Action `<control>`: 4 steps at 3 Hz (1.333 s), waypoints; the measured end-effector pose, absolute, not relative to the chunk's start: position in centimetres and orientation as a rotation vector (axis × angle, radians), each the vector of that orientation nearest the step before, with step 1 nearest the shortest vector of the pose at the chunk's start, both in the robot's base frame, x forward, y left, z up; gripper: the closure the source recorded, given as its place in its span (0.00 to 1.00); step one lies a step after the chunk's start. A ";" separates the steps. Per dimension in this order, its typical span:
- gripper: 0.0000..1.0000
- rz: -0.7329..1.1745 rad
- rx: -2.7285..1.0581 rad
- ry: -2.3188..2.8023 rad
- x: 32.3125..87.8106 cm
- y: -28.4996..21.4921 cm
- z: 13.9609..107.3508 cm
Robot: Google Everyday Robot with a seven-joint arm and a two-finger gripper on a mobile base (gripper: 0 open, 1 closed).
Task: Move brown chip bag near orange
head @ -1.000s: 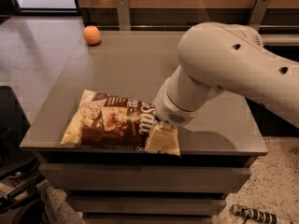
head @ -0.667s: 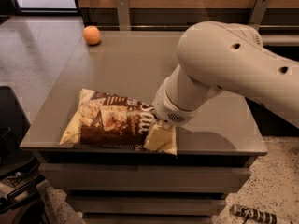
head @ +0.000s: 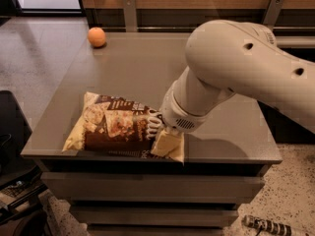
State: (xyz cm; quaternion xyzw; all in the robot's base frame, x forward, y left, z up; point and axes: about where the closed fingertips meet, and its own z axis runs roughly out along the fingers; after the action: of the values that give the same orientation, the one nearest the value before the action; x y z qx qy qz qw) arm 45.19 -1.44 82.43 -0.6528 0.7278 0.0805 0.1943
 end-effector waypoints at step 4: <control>1.00 0.225 -1.831 2.041 45.2 -1.4 82.5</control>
Offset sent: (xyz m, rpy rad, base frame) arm 0.0503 0.0000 0.0215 -0.0640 -0.0248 0.0228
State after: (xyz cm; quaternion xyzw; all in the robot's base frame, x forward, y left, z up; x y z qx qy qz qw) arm 45.20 -1.44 82.49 -0.6529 0.7277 0.0804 0.1942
